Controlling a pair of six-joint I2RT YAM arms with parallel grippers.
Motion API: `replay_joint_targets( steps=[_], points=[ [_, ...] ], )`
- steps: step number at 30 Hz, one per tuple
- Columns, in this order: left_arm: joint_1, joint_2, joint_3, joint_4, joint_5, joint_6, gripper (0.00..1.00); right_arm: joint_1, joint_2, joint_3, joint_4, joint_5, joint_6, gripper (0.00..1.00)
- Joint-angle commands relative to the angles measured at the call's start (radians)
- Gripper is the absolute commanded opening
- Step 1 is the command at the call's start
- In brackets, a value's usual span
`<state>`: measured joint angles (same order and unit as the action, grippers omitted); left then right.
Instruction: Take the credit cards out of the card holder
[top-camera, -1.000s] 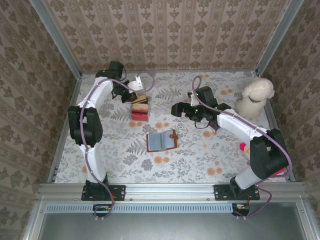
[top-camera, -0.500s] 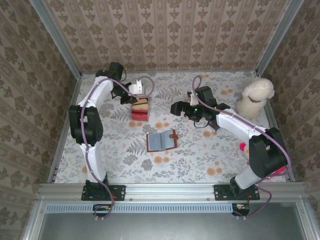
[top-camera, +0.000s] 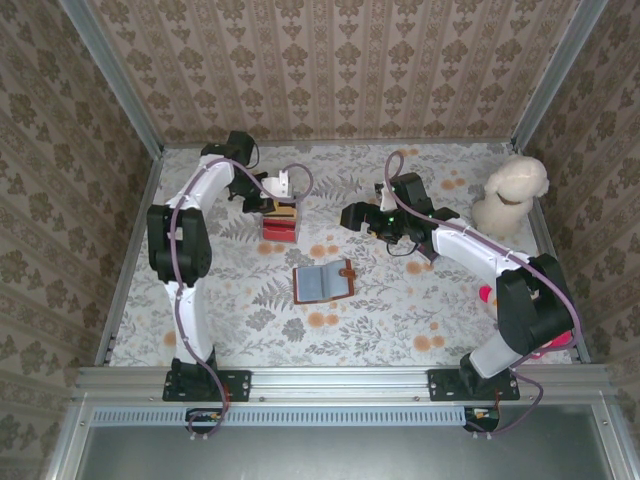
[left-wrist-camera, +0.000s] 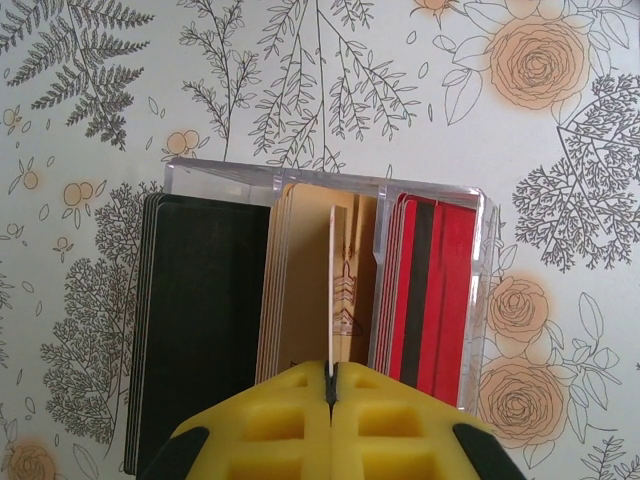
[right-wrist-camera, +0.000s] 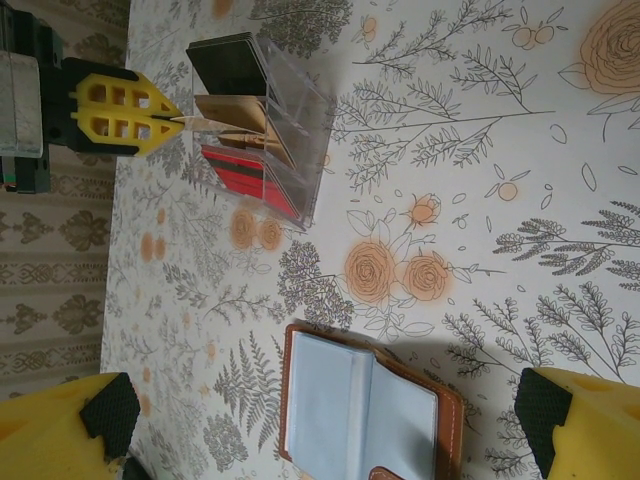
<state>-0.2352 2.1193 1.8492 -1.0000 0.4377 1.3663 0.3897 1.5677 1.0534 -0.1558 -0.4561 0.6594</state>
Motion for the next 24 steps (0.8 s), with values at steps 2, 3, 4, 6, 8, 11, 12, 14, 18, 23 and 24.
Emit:
replay_joint_targets(
  steps=[2,3,4,6,8,11,12,14,18,23,24],
  points=[
    [-0.013,0.027,0.041,-0.01,-0.031,0.034,0.0,-0.002,0.007,-0.012,0.049,-0.032,0.022,1.0],
    [-0.015,0.031,0.039,-0.002,-0.043,0.033,0.0,-0.001,0.008,-0.013,0.054,-0.034,0.023,1.0],
    [-0.018,0.034,0.036,0.007,-0.053,0.028,0.01,-0.002,0.009,-0.013,0.057,-0.036,0.023,1.0],
    [-0.019,0.037,0.037,0.011,-0.063,0.027,0.04,-0.002,0.009,-0.012,0.057,-0.036,0.022,1.0],
    [-0.02,0.036,0.039,0.008,-0.067,0.027,0.12,-0.002,0.011,-0.012,0.057,-0.038,0.021,1.0],
    [-0.021,0.018,0.034,0.013,-0.05,0.026,0.26,-0.001,0.01,-0.018,0.065,-0.039,0.021,1.0],
    [-0.022,0.01,0.033,0.018,-0.043,0.023,0.3,-0.002,0.011,-0.02,0.07,-0.042,0.022,1.0],
    [-0.019,-0.012,0.033,0.032,-0.019,0.01,0.42,-0.002,0.014,-0.021,0.075,-0.048,0.023,1.0],
    [-0.019,-0.076,0.012,0.078,0.039,-0.029,0.44,0.005,0.015,-0.017,0.062,-0.048,0.012,1.0],
    [-0.011,-0.216,-0.105,0.282,0.088,-0.2,0.45,0.069,0.001,0.021,-0.065,0.069,-0.062,0.99],
    [-0.011,-0.241,-0.134,0.324,0.091,-0.242,0.45,0.091,-0.005,0.026,-0.096,0.114,-0.073,0.99]
  ],
)
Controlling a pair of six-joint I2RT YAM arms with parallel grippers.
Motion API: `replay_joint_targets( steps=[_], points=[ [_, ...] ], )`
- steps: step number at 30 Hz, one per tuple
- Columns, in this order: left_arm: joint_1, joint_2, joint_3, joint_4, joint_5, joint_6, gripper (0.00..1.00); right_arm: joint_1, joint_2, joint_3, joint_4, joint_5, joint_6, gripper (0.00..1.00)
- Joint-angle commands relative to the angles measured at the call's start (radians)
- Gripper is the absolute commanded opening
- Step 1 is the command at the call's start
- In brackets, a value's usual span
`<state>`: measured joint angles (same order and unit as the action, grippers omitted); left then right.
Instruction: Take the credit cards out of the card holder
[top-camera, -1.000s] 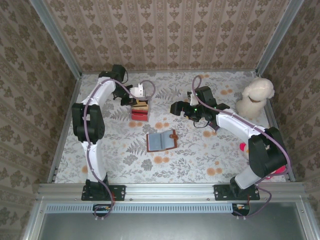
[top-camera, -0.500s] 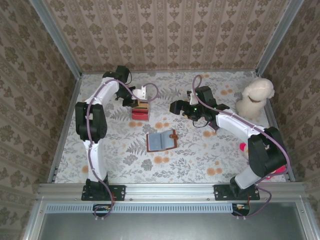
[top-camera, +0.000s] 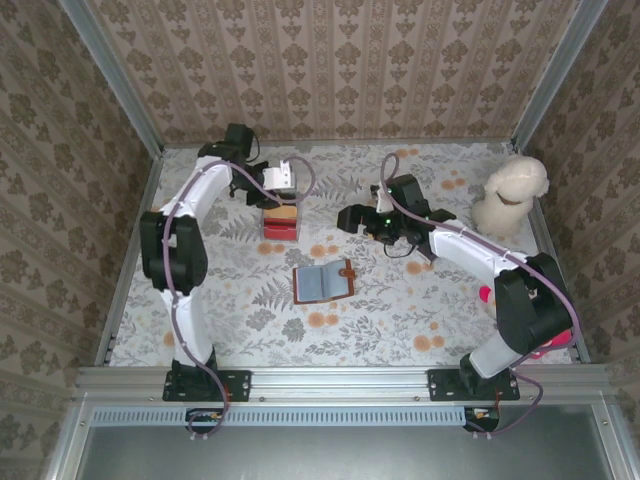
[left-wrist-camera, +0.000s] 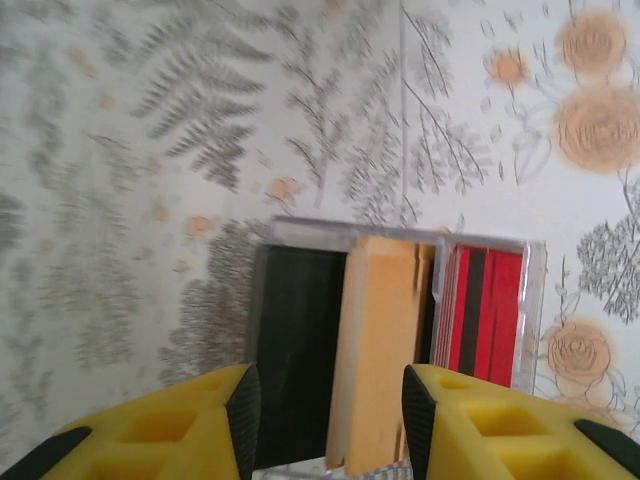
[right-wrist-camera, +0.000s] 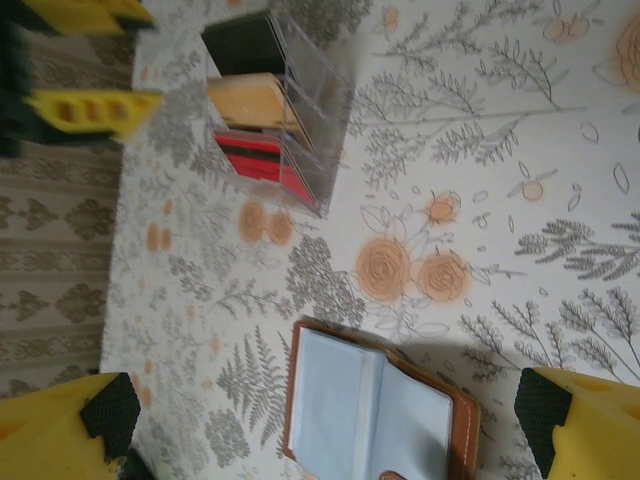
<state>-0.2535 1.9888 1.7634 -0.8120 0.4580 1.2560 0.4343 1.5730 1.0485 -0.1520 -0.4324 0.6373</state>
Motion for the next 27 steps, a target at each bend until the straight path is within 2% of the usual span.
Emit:
replay_joint_targets(
  steps=[1,3,5,11,13,14,20,24,27],
  points=[
    [0.01,-0.139,-0.085,0.184,0.076,-0.18,0.45,0.086,-0.021,0.038,-0.144,0.173,-0.067,0.97],
    [0.013,-0.197,-0.163,0.266,0.095,-0.267,0.45,0.16,-0.037,0.055,-0.215,0.309,-0.097,0.97],
    [0.013,-0.261,-0.264,0.364,0.109,-0.361,0.45,0.233,-0.039,0.068,-0.258,0.39,-0.106,0.96],
    [0.001,-0.466,-0.575,0.613,0.094,-0.582,0.47,0.375,-0.007,0.068,-0.269,0.445,-0.066,0.93],
    [-0.007,-0.527,-0.658,0.655,0.054,-0.642,0.71,0.415,0.01,0.068,-0.263,0.452,-0.049,0.93],
    [-0.009,-0.561,-0.697,0.67,0.034,-0.681,0.99,0.435,0.021,0.071,-0.259,0.452,-0.041,0.93],
    [-0.015,-0.743,-0.91,0.752,-0.103,-0.906,1.0,0.512,0.109,0.08,-0.217,0.451,0.017,0.89],
    [-0.01,-0.829,-0.984,0.709,-0.301,-1.124,1.0,0.535,0.195,0.125,-0.231,0.471,0.024,0.85],
    [-0.003,-0.868,-1.02,0.675,-0.291,-1.172,1.0,0.541,0.253,0.171,-0.273,0.517,0.009,0.84]
  ],
)
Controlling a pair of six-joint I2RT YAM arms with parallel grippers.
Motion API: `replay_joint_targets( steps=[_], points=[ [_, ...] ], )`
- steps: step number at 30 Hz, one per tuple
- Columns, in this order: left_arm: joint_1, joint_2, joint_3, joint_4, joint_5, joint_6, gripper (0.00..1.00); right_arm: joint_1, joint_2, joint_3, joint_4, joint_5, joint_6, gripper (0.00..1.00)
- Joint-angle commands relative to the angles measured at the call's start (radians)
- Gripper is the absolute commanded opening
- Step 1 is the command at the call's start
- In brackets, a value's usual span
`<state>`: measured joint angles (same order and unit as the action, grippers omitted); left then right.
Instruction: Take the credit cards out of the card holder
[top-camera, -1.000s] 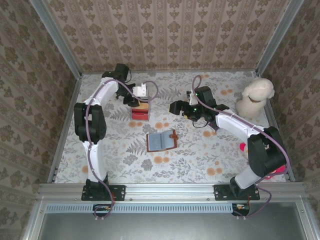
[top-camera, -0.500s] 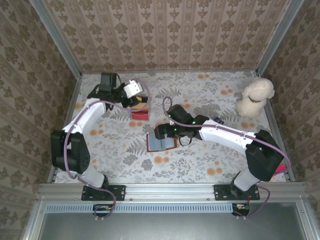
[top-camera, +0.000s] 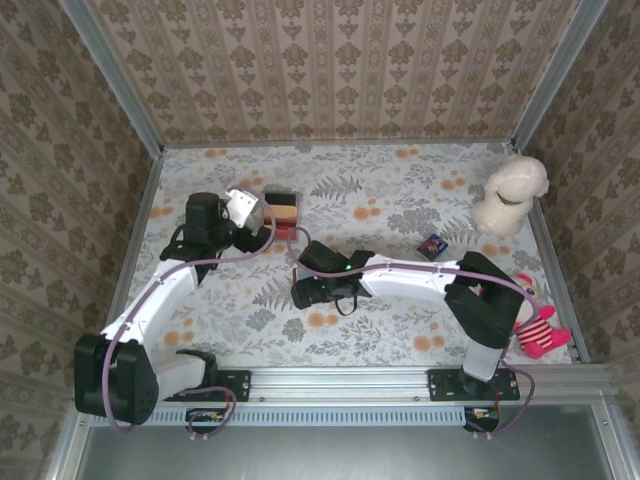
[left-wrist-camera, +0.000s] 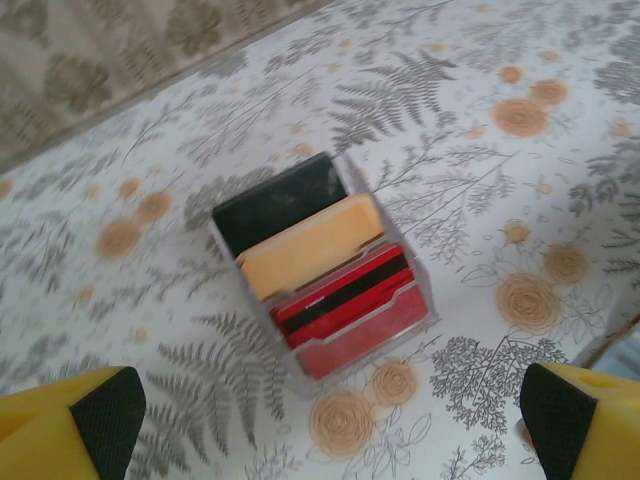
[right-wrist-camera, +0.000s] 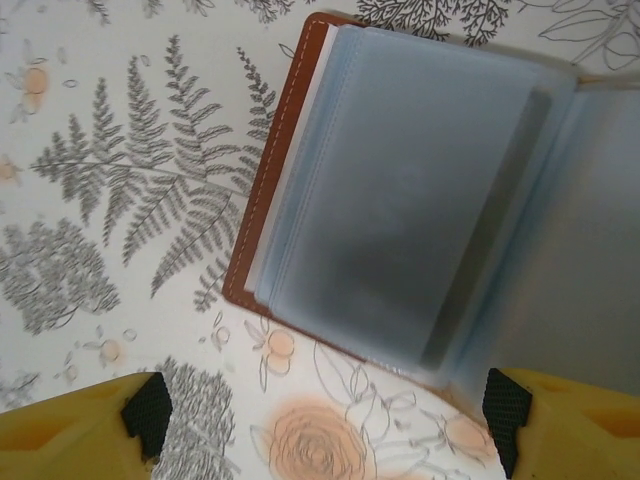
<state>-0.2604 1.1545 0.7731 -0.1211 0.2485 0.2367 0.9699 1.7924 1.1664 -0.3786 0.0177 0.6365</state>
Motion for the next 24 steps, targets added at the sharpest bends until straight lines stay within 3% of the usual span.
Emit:
replay_joint_targets(
  steps=[1,7,12,18,24],
  points=[
    [0.004,-0.05,-0.044,-0.012,-0.094,-0.171,1.0,0.007,0.047,0.065,-0.058,0.095,0.007,0.83],
    [0.016,-0.144,-0.097,0.021,-0.267,-0.347,1.0,0.009,0.137,0.157,-0.154,0.195,-0.013,0.82],
    [0.026,-0.126,-0.014,-0.138,-0.376,-0.487,1.0,0.008,0.191,0.178,-0.19,0.19,-0.019,0.84],
    [0.055,-0.077,0.007,-0.178,-0.391,-0.553,1.0,0.003,0.233,0.181,-0.203,0.164,-0.008,0.84],
    [0.085,-0.054,0.013,-0.205,-0.349,-0.613,1.0,-0.023,0.217,0.134,-0.166,0.105,0.003,0.75]
  ],
)
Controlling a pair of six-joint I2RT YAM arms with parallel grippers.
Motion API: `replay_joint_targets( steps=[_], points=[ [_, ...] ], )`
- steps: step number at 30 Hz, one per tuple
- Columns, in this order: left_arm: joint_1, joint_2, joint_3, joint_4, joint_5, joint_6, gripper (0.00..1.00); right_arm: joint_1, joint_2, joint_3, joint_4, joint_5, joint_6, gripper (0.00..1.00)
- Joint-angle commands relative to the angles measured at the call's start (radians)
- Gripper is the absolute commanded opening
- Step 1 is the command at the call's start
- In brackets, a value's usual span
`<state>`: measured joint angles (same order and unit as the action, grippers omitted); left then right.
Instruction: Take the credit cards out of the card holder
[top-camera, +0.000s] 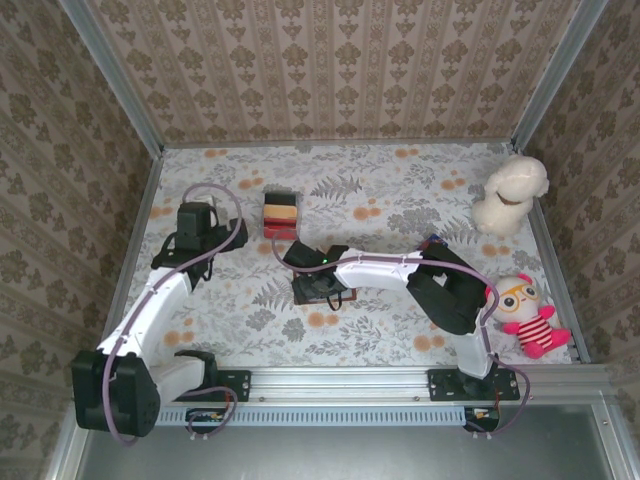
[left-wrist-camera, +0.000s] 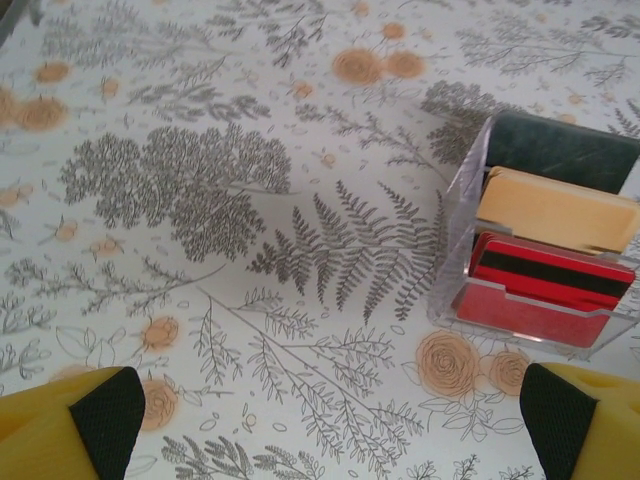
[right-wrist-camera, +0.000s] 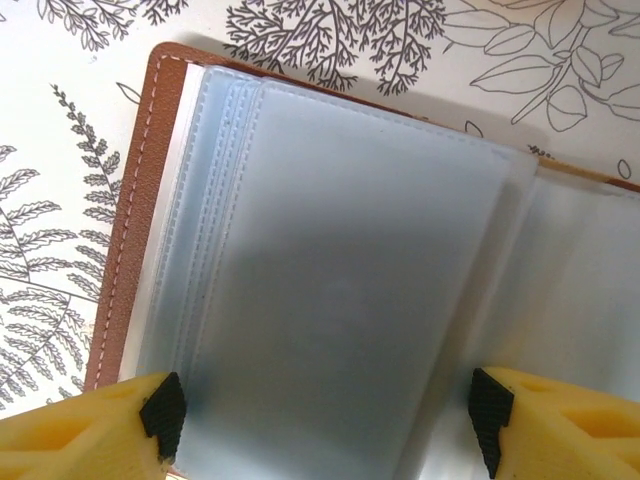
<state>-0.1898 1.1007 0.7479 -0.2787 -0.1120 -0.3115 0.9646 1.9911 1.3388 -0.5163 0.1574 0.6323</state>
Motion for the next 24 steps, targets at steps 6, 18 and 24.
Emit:
replay_joint_targets(
  steps=[6,18,24],
  points=[
    [0.074,-0.029,0.009,-0.059,0.174,-0.144,1.0,-0.059,-0.034,-0.108,0.085,-0.166,0.017,0.68],
    [0.085,-0.067,-0.043,-0.063,0.469,-0.198,0.96,-0.151,-0.076,-0.235,0.253,-0.355,0.07,0.4],
    [-0.004,-0.052,-0.071,-0.064,0.511,-0.226,0.85,-0.168,-0.081,-0.238,0.234,-0.347,0.057,0.3]
  ],
)
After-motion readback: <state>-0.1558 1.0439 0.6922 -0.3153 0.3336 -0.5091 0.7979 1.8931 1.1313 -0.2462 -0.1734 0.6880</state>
